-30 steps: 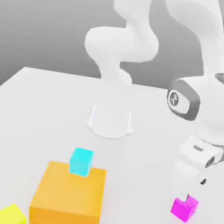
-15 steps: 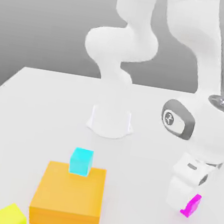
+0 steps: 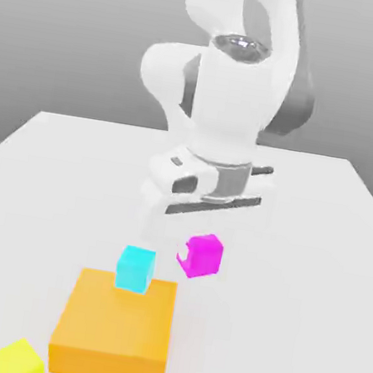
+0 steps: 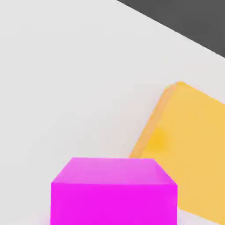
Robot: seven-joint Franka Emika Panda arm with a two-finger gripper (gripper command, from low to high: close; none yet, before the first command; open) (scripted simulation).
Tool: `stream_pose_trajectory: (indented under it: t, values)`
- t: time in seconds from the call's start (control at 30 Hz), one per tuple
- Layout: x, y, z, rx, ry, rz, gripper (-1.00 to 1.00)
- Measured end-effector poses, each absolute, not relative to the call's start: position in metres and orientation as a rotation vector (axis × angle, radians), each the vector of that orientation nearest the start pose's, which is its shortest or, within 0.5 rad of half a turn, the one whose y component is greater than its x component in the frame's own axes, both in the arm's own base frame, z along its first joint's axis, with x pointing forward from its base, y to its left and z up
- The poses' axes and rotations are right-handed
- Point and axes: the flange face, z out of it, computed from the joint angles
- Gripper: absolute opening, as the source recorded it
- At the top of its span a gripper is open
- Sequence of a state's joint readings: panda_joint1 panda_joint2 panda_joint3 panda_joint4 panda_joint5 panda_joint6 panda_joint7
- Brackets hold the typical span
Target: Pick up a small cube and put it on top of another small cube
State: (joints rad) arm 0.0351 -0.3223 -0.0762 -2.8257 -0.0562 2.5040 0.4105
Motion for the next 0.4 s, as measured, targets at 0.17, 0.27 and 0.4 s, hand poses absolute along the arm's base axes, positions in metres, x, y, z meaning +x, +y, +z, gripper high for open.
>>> stream_pose_trajectory:
  t: [0.17, 0.27, 0.4]
  values:
    - [0.336, -0.057, 0.288, -3.036, 0.796, 0.002, -1.0]
    - [0.335, -0.059, 0.259, -3.034, 0.805, 0.002, -1.0]
    - [0.333, -0.06, 0.243, -3.035, 0.807, 0.002, 1.0]
